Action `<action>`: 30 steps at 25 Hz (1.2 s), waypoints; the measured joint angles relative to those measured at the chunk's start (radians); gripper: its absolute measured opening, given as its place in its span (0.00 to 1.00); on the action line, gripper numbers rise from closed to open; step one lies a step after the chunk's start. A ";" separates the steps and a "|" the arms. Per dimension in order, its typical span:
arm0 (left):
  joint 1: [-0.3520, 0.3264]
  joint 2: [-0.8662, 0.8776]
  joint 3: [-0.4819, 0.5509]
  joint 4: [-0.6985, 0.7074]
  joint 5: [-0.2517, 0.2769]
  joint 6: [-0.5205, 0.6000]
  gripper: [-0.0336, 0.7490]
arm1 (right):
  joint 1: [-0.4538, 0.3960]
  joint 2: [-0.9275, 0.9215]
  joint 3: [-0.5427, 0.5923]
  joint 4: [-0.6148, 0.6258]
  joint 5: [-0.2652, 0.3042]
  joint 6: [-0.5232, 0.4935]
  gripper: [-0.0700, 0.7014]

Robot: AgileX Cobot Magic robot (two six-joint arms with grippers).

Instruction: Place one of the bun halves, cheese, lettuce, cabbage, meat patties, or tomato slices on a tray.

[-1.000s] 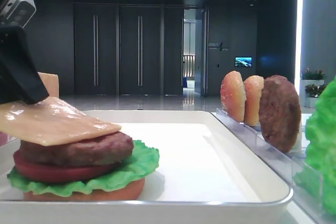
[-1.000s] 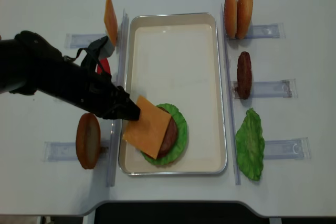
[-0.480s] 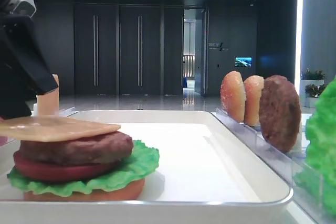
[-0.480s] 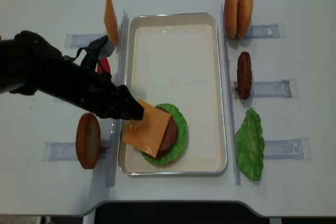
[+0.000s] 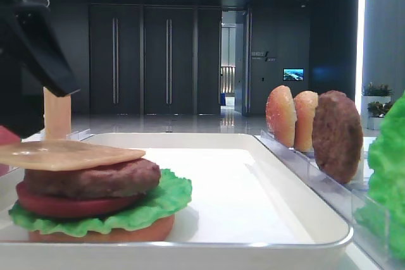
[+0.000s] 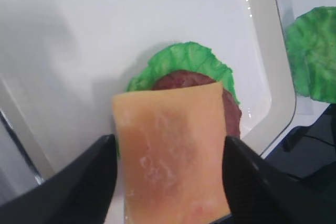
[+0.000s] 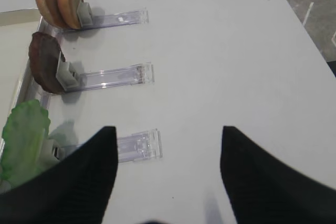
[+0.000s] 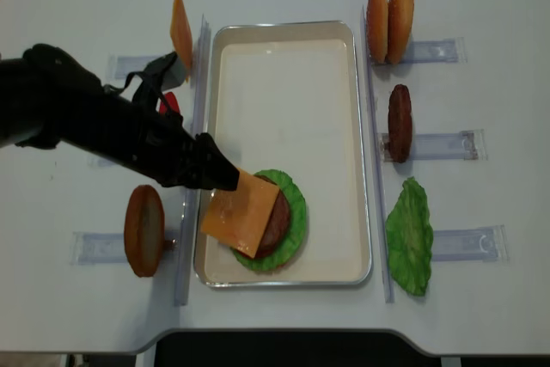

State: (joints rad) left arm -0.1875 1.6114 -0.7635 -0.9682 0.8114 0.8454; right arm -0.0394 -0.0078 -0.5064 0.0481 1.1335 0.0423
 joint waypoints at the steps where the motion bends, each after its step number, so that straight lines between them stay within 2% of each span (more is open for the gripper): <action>1: 0.000 0.000 -0.014 0.006 0.014 -0.011 0.66 | 0.000 0.000 0.000 0.000 0.000 0.000 0.63; 3: 0.000 -0.005 -0.047 0.016 0.039 -0.025 0.66 | 0.000 0.000 0.000 0.000 0.000 0.000 0.63; 20: 0.002 -0.066 -0.214 0.082 0.128 -0.058 0.66 | 0.000 0.000 0.000 0.000 0.000 0.000 0.63; 23: 0.026 -0.070 -0.215 0.110 0.144 -0.080 0.66 | 0.000 0.000 0.000 0.000 0.000 0.000 0.63; 30: 0.106 -0.122 -0.215 0.270 0.144 -0.170 0.66 | 0.000 0.000 0.000 0.000 0.000 0.000 0.63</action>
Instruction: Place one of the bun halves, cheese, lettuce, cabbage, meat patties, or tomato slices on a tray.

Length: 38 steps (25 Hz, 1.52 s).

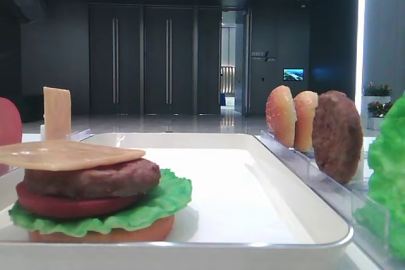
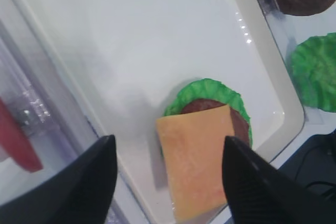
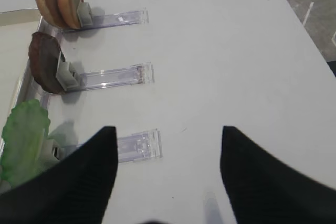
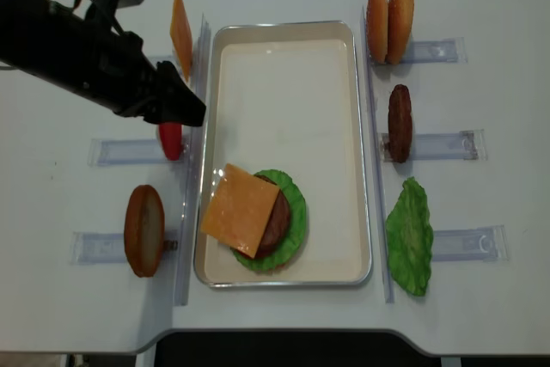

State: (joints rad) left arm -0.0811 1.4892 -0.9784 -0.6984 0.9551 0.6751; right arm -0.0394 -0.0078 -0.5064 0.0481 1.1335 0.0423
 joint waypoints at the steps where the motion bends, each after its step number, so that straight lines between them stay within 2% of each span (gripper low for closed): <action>1: 0.016 -0.010 0.000 0.018 0.000 -0.006 0.66 | 0.000 0.000 0.000 0.000 0.000 0.000 0.63; 9: 0.112 -0.084 -0.010 0.246 0.013 -0.170 0.66 | 0.000 0.000 0.000 0.000 0.000 0.000 0.63; 16: 0.128 -0.088 -0.057 0.541 0.038 -0.416 0.66 | 0.000 0.000 0.000 0.000 0.000 0.000 0.63; 24: 0.130 -0.088 -0.067 0.849 0.099 -0.675 0.66 | 0.000 0.000 0.000 0.000 0.000 0.000 0.63; 32: 0.130 -0.088 -0.068 0.885 0.106 -0.714 0.66 | 0.000 0.000 0.000 0.000 0.000 0.000 0.63; 38: 0.130 -0.149 -0.067 0.876 0.134 -0.714 0.66 | 0.000 0.000 0.000 0.000 0.000 0.000 0.63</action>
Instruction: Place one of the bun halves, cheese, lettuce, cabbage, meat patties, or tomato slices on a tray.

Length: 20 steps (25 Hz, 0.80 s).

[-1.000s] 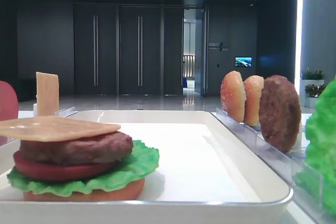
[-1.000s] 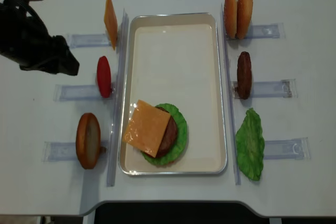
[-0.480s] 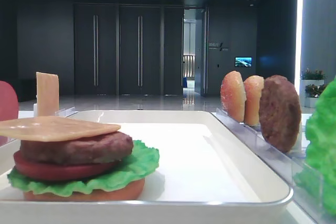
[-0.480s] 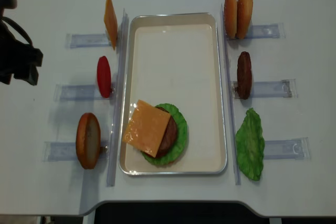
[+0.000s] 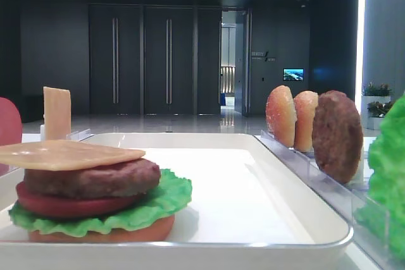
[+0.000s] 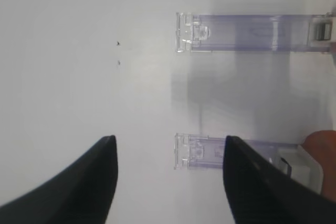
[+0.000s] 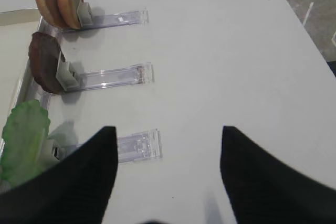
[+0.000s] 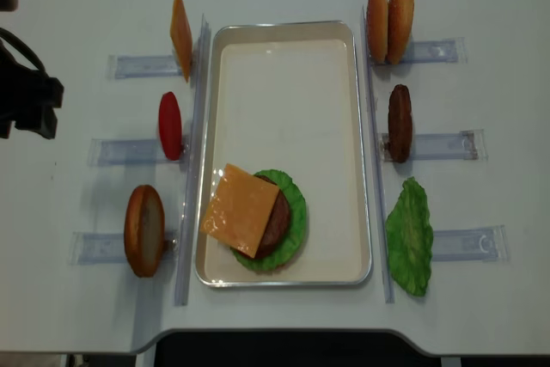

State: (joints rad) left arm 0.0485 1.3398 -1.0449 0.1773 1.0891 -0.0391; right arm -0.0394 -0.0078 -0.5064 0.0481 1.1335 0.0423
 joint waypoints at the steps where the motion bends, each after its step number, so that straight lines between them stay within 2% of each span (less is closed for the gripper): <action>1: 0.000 -0.024 0.004 -0.001 0.008 0.000 0.66 | 0.000 0.000 0.000 0.000 0.000 0.000 0.63; 5: 0.000 -0.141 0.044 -0.044 0.047 0.000 0.66 | 0.000 0.000 0.000 0.000 0.000 0.000 0.63; 12: 0.000 -0.407 0.202 -0.157 0.057 0.018 0.66 | 0.000 0.000 0.000 0.000 0.000 0.000 0.63; 20: 0.000 -0.745 0.410 -0.153 0.057 0.029 0.66 | 0.000 0.000 0.000 0.000 0.000 0.000 0.63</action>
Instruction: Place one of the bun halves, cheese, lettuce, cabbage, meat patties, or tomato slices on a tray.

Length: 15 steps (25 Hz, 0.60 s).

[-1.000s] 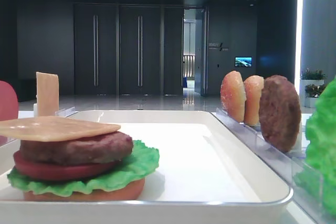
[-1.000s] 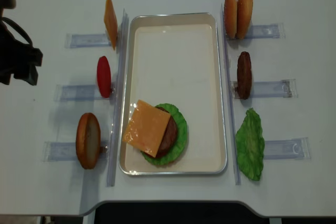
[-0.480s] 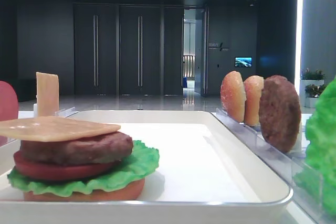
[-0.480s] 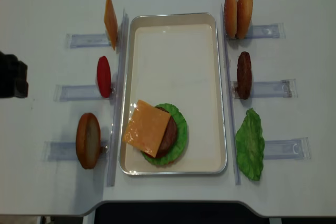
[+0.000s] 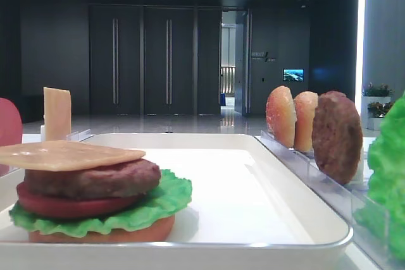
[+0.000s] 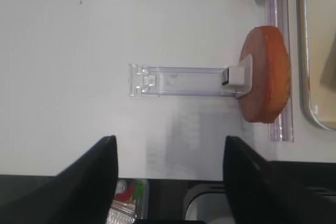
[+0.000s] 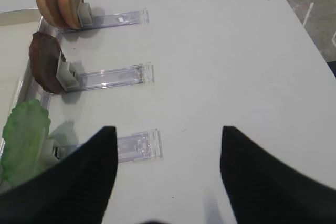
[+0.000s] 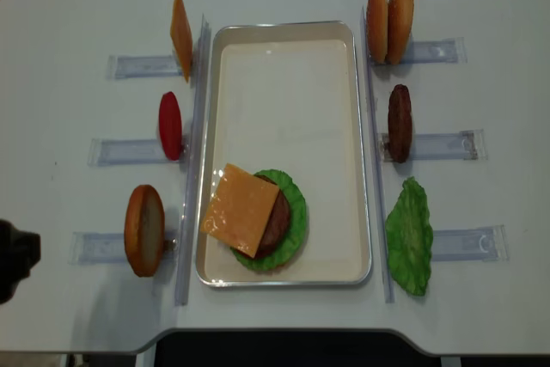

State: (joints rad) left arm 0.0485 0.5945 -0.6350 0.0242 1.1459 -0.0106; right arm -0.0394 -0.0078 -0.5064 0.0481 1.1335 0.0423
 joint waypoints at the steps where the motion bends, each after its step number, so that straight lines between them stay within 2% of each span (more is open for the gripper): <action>1: 0.000 -0.042 0.026 0.000 -0.005 0.001 0.66 | 0.000 0.000 0.000 0.000 0.000 0.000 0.63; 8: 0.000 -0.290 0.155 0.001 -0.040 0.001 0.66 | 0.000 0.000 0.000 0.000 0.000 0.000 0.63; 15: 0.000 -0.465 0.163 0.003 -0.040 0.001 0.66 | 0.000 0.000 0.000 0.000 0.000 0.000 0.63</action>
State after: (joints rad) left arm 0.0485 0.1295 -0.4723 0.0271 1.1054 -0.0096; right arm -0.0394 -0.0078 -0.5064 0.0481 1.1335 0.0423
